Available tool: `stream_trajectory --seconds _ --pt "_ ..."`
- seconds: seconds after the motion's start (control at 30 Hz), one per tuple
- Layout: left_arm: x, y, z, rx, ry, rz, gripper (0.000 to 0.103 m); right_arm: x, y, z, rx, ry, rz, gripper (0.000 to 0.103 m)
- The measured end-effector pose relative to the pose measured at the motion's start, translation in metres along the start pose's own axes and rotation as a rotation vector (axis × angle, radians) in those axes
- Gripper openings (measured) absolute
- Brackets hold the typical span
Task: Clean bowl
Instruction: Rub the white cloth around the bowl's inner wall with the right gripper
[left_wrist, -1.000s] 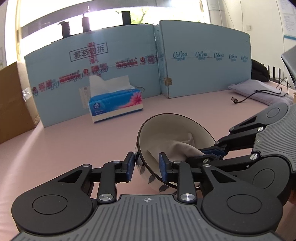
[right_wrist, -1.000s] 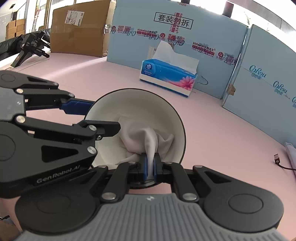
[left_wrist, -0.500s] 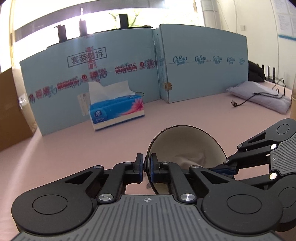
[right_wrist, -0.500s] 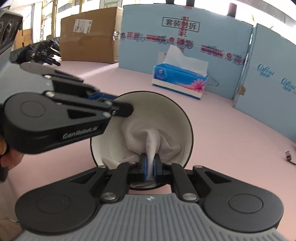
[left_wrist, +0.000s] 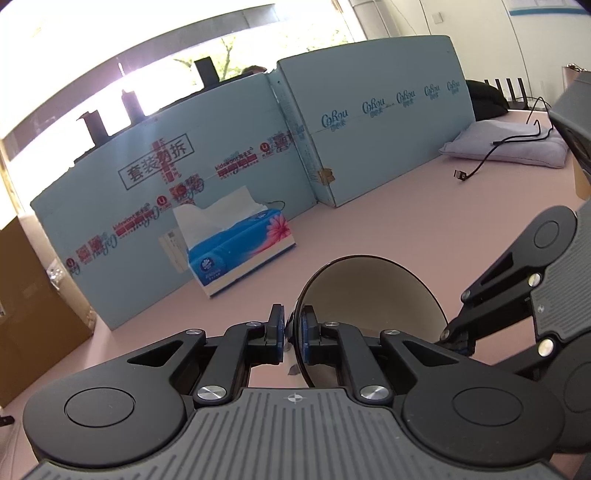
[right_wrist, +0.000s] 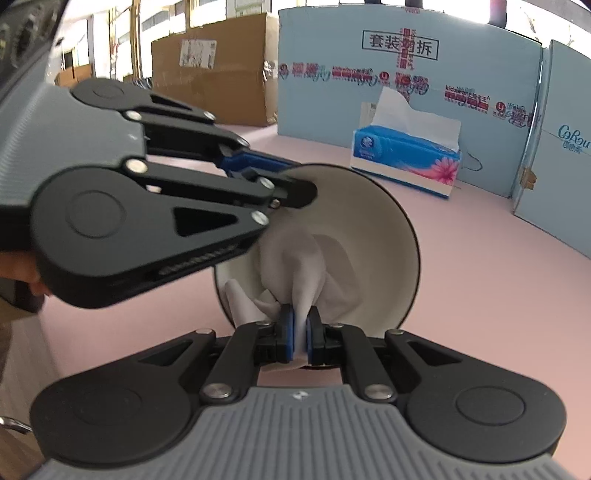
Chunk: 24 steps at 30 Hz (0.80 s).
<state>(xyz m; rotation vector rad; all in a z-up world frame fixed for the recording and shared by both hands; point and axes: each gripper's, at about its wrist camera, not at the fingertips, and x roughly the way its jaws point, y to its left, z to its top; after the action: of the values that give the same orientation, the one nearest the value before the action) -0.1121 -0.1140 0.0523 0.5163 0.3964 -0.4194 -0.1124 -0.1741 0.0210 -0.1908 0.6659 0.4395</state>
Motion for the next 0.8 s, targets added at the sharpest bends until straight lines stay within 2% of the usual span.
stream_trajectory --seconds 0.47,0.63,0.8 --pt "0.002 0.003 -0.003 -0.004 -0.014 -0.024 0.011 0.005 0.009 -0.003 -0.232 0.035 -0.216 0.006" --pt "0.001 0.003 -0.004 0.003 -0.026 -0.035 0.011 0.001 0.011 -0.001 -0.317 -0.013 -0.319 0.005" --pt "0.002 0.003 -0.004 0.0 -0.028 -0.038 0.011 -0.002 0.01 0.004 -0.342 -0.06 -0.349 0.005"
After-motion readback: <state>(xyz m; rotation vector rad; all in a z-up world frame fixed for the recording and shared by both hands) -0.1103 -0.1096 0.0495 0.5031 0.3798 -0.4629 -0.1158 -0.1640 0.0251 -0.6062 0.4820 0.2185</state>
